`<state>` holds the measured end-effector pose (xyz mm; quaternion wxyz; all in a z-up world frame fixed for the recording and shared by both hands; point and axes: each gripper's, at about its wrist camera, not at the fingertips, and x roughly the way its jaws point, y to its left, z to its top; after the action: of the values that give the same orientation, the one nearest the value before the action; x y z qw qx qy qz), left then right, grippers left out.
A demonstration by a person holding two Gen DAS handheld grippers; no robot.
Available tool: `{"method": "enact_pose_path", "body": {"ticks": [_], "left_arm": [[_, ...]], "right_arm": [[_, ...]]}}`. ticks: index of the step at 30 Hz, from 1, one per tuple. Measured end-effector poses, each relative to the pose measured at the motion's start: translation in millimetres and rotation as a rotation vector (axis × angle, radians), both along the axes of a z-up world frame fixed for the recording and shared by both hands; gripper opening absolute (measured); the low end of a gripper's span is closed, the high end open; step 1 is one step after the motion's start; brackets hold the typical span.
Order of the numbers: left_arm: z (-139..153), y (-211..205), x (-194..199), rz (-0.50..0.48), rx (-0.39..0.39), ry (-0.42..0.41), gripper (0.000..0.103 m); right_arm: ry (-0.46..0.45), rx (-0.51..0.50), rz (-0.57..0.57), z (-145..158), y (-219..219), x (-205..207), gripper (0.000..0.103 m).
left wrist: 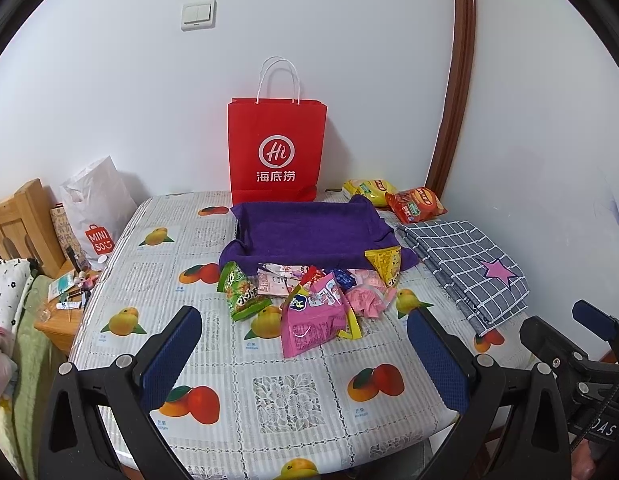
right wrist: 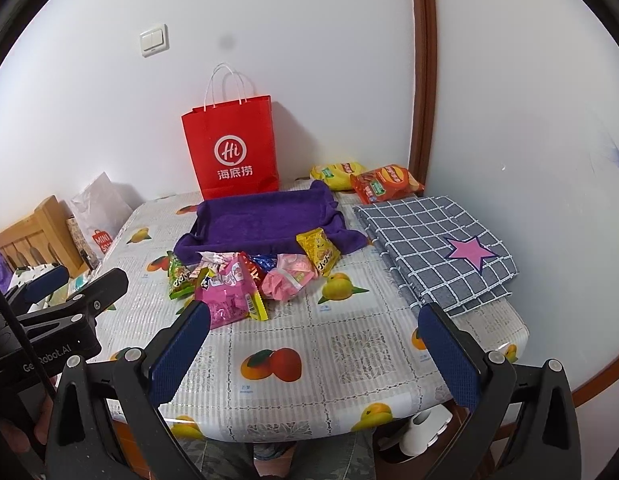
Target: Organize snacks
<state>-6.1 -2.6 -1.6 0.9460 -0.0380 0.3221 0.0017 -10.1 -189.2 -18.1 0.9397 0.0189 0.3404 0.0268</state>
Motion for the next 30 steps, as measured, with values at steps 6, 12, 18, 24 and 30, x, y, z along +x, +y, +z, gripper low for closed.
{"method": "enact_pose_path", "body": {"ticks": [6,12,18,24,30], "left_arm": [[-0.4,0.2,-0.7,-0.001,0.000,-0.002,0.103],[-1.1,0.0,-1.7,-0.001,0.001,-0.002,0.103],[-0.9,-0.3,-1.2,0.000,0.000,-0.002,0.103],[-0.7,-0.5,-1.0,0.000,0.000,-0.003,0.103],[-0.9,-1.4,-1.4,0.001,0.001,-0.003,0.103]], "right_arm": [[0.000,0.001,0.000,-0.3,-0.5,-0.6,0.103],[-0.003,0.001,-0.001,-0.4,-0.7,-2.2,0.103],[-0.008,0.001,0.000,0.2,-1.4,-4.2,0.103],[-0.008,0.002,0.000,0.7,-1.4,-4.4,0.103],[-0.014,0.006,0.002,2.0,-2.1,-6.1,0.103]]}}
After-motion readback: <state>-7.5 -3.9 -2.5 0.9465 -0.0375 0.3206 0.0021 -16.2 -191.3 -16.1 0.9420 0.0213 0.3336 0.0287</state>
